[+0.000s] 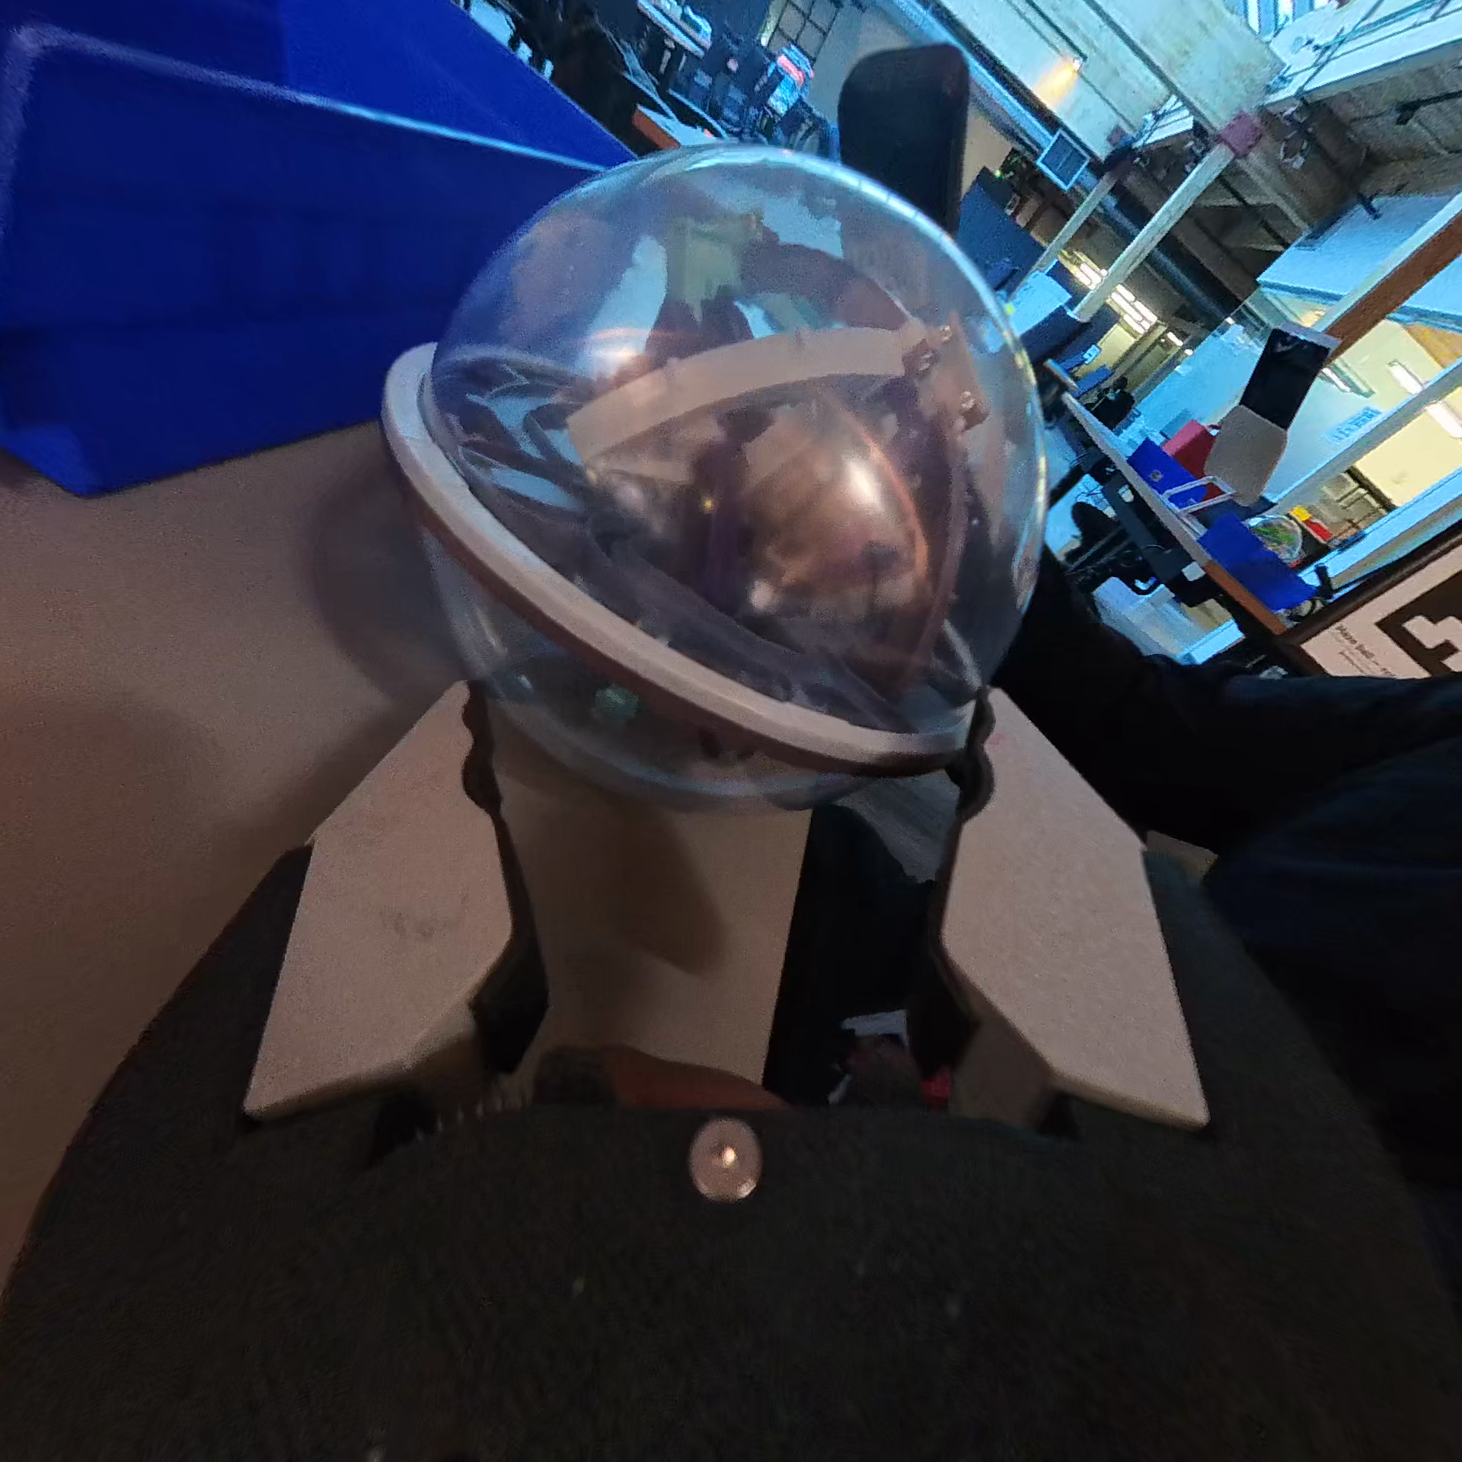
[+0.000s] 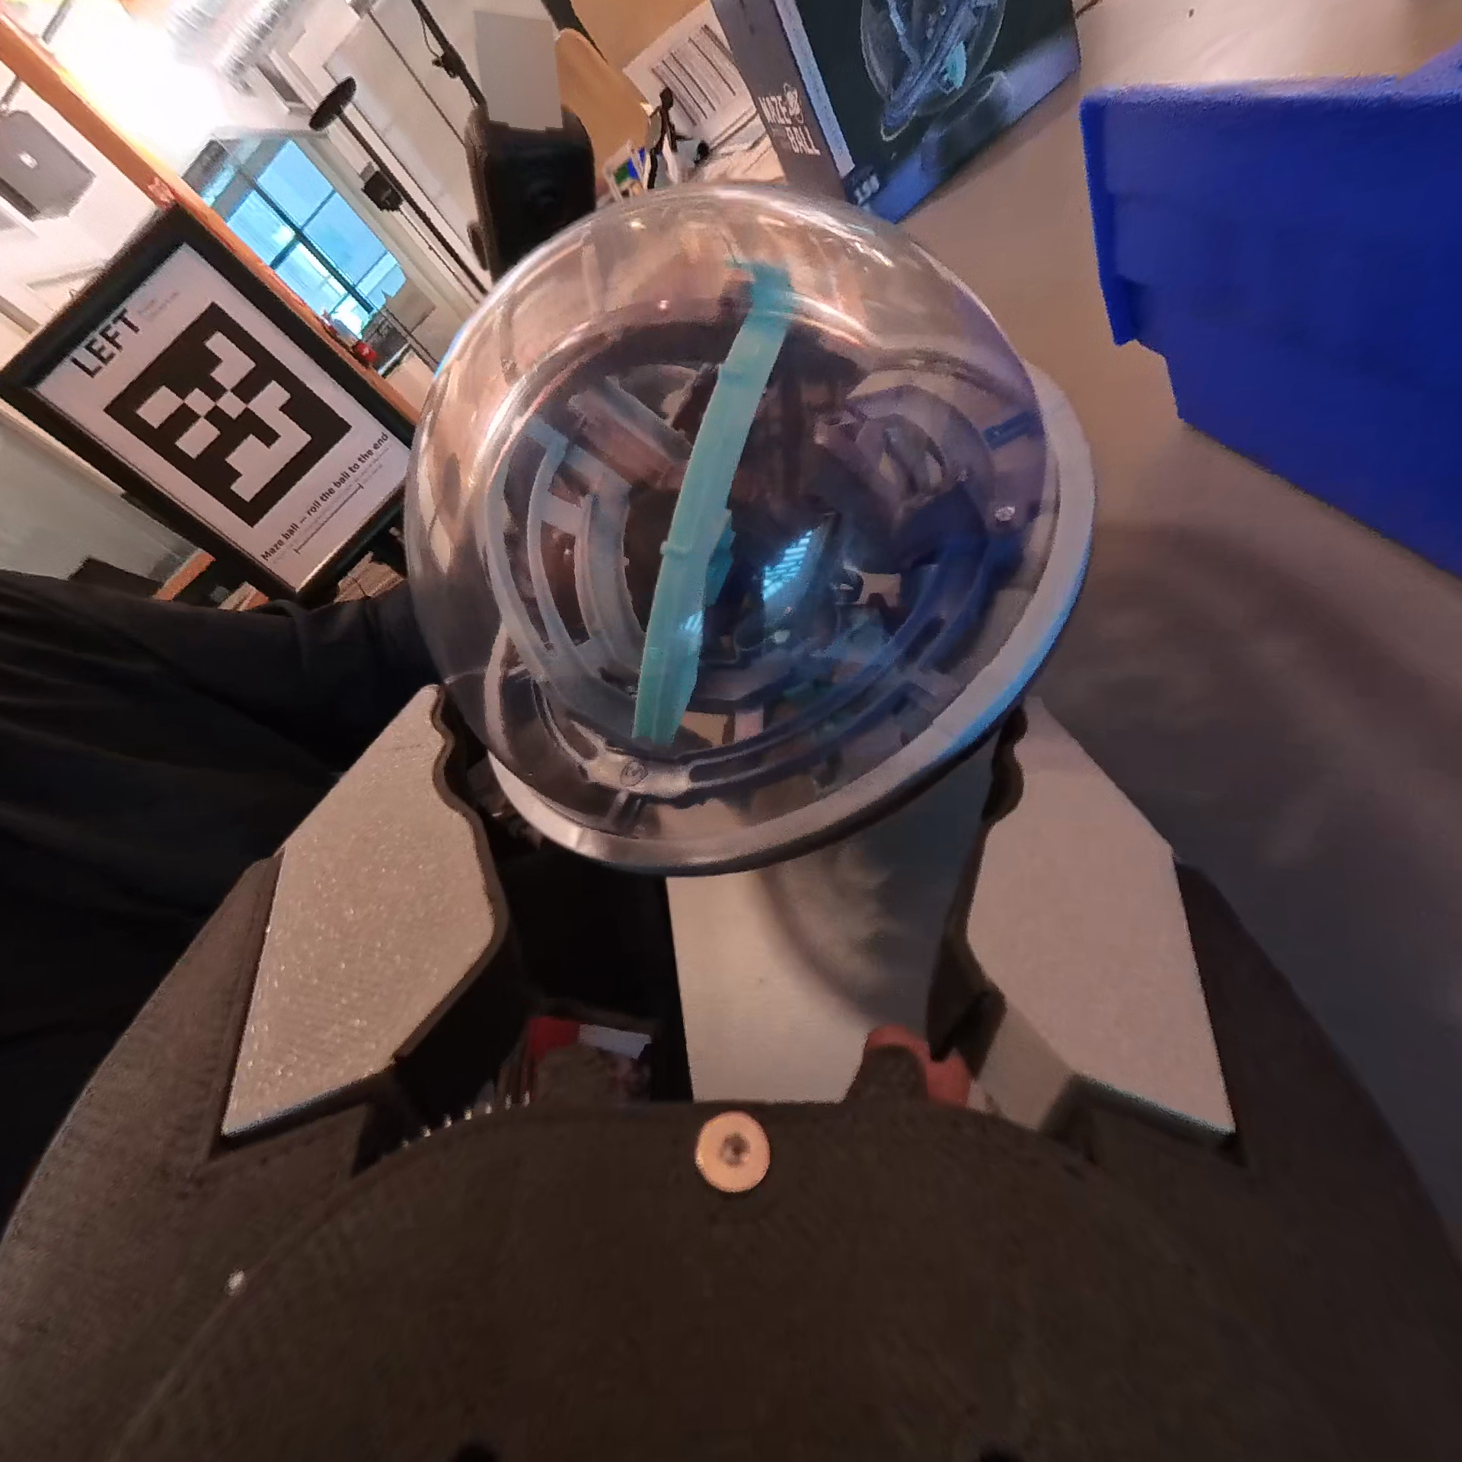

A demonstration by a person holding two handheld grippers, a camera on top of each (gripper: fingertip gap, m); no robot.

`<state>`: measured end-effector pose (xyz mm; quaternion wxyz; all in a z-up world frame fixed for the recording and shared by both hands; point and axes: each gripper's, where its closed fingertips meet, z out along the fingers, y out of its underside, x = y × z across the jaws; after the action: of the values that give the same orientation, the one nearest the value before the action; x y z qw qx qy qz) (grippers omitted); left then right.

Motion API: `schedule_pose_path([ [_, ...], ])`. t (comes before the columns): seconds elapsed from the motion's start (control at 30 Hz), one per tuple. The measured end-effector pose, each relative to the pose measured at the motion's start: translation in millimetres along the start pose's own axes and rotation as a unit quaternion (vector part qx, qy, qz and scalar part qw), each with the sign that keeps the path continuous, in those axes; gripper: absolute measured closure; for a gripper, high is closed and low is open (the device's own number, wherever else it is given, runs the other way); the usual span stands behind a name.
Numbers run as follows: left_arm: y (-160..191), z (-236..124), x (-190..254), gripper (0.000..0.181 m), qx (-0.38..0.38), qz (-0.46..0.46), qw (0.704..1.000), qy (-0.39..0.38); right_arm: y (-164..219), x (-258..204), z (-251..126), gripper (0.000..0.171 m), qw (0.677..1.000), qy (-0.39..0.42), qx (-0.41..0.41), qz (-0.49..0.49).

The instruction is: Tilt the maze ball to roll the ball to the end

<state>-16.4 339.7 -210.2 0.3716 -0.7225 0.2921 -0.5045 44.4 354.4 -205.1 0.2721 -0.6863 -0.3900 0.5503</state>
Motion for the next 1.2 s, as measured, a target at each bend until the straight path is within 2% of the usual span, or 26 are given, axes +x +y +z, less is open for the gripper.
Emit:
schedule_pose_path([
  [0.23,-2.1,0.7,-1.2,0.058,0.0,0.046,0.999,-0.019,-4.1,-1.1,4.4,0.04,0.997,0.032,0.011,-0.076],
  [0.5,-2.9,2.9,0.1,0.058,-0.003,0.066,0.997,-0.027,-7.1,-2.9,3.9,0.038,0.994,0.048,0.009,-0.098],
  [0.93,-8.0,-3.5,-4.4,0.058,-0.006,0.038,0.999,-0.037,1.3,1.9,12.3,0.038,1.0,0.021,0.001,-0.015],
  [1.2,-7.5,-9.9,-5.2,0.059,-0.008,0.032,0.999,-0.025,-4.8,-3.9,9.9,0.038,0.999,-0.017,0.024,0.032],
])
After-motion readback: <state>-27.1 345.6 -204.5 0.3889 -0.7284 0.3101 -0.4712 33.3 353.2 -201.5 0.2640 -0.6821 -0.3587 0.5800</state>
